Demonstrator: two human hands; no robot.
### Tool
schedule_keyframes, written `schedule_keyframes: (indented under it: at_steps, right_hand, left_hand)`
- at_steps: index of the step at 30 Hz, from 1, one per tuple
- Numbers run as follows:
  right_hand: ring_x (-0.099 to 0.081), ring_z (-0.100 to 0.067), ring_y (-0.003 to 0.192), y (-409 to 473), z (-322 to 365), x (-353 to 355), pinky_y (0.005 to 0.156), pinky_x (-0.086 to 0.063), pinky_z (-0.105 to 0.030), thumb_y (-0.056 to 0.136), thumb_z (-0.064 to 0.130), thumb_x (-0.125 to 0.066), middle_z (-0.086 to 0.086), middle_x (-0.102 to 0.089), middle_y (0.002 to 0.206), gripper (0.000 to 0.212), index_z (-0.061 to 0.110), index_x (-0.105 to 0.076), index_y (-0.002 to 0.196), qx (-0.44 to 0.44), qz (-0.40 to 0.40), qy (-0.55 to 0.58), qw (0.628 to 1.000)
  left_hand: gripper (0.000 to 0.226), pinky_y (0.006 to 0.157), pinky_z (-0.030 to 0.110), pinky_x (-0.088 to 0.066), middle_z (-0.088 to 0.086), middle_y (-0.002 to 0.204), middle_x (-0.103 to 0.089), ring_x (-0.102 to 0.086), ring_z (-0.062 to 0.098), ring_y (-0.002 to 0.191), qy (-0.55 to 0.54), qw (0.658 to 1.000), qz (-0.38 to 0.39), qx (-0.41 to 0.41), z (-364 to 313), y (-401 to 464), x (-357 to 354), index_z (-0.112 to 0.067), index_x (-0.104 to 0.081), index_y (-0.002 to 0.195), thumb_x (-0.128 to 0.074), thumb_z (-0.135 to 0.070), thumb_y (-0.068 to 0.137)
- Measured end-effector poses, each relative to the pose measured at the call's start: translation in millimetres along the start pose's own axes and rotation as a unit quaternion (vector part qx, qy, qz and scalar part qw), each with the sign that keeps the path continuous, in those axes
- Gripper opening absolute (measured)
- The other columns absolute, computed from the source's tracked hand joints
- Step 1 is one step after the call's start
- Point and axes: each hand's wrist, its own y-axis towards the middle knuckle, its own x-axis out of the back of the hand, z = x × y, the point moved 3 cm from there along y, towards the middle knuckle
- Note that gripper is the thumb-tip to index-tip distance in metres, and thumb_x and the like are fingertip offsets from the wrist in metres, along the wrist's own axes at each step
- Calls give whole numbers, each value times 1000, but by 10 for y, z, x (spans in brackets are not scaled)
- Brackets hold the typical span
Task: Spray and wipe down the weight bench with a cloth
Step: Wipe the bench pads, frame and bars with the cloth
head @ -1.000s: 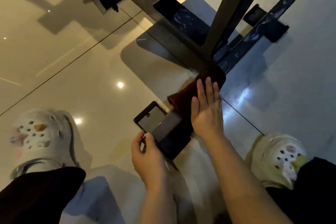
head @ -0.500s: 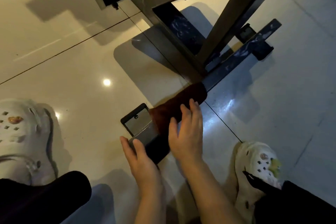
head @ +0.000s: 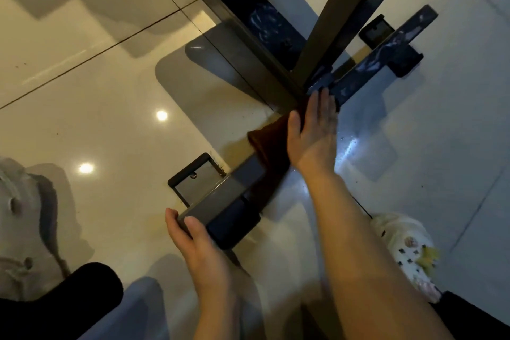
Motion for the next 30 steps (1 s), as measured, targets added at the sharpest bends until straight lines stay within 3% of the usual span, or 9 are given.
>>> schedule_keyframes:
  at_steps: [6, 10, 12, 15, 19, 20, 23, 26, 30]
  right_hand:
    - [7, -23, 150, 502, -305, 139, 116, 9, -26, 105, 41, -27, -11, 5, 163, 65, 7, -1, 155, -84, -3, 9, 996]
    - [5, -25, 150, 69, -44, 79, 115, 4, -25, 103, 41, -33, -13, 3, 163, 69, 6, -3, 155, -94, -32, 48, 994]
    - [9, -23, 150, -360, 162, -7, 114, 2, -28, 101, 48, -30, -10, 8, 163, 73, 10, 1, 155, -72, -8, 47, 996]
    - [25, -20, 145, -1025, 594, -219, 115, 3, -36, 95, 64, -21, -6, 22, 160, 79, 20, 4, 155, 1, 48, 46, 998]
    - [33, -22, 141, -1199, 787, -342, 114, 14, -42, 86, 75, -20, -10, 25, 159, 73, 33, -28, 145, 45, 100, 2, 994]
    - [32, -21, 142, -1131, 754, -290, 114, 18, -40, 86, 75, -20, -10, 21, 160, 70, 33, -33, 141, 61, 102, -10, 993]
    - [23, -18, 145, -743, 542, -114, 114, 22, -35, 88, 75, -17, -8, 9, 162, 74, 28, -34, 143, 91, 132, -75, 984]
    - [6, -26, 149, -153, 250, 132, 119, 6, -43, 85, 77, -16, -12, -5, 163, 83, 23, -35, 145, 78, 144, -163, 973]
    - [4, -33, 149, 252, -8, 390, 119, -2, -47, 92, 72, -18, -14, -1, 162, 74, 27, -33, 149, 42, 125, -251, 959]
  left_hand:
    - [50, 104, 21, -16, -11, 160, -11, -15, 10, 144, 54, 998, 31, -17, 32, 32, 33, -34, -7, 153, -24, -30, 105]
    - [51, 108, 27, -14, -14, 160, -8, -11, 12, 146, 51, 998, 24, 0, 35, 18, 27, -38, -5, 152, -24, -34, 105]
    - [51, 105, 23, -16, -13, 160, -10, -14, 9, 143, 48, 999, 18, 1, 9, 4, -1, -36, -6, 153, -26, -30, 106]
    - [50, 98, 15, -27, -12, 154, -21, -27, 3, 132, 31, 999, 12, -3, -31, -24, -43, -33, -9, 153, -26, -25, 106]
    - [46, 69, -4, -35, -29, 119, -36, -42, -16, 103, 2, 1000, 23, 10, -81, -74, -50, -30, -14, 151, -20, -29, 105]
    - [45, 73, -2, -35, -30, 117, -36, -42, -17, 101, -5, 1000, 25, 13, -98, -72, -42, -31, -15, 150, -20, -29, 105]
    - [47, 101, 20, -28, -14, 145, -31, -31, 4, 130, -19, 999, 28, 34, -122, -33, -8, -32, -17, 151, -20, -33, 105]
    - [49, 106, 28, -19, -3, 159, -20, -20, 18, 144, -6, 997, 36, 65, -153, 3, 57, -31, -20, 151, -20, -38, 103]
    - [47, 118, 35, -20, 3, 156, -31, -28, 19, 142, 8, 997, 28, 74, -171, 118, 116, -22, -31, 149, -23, -35, 104]
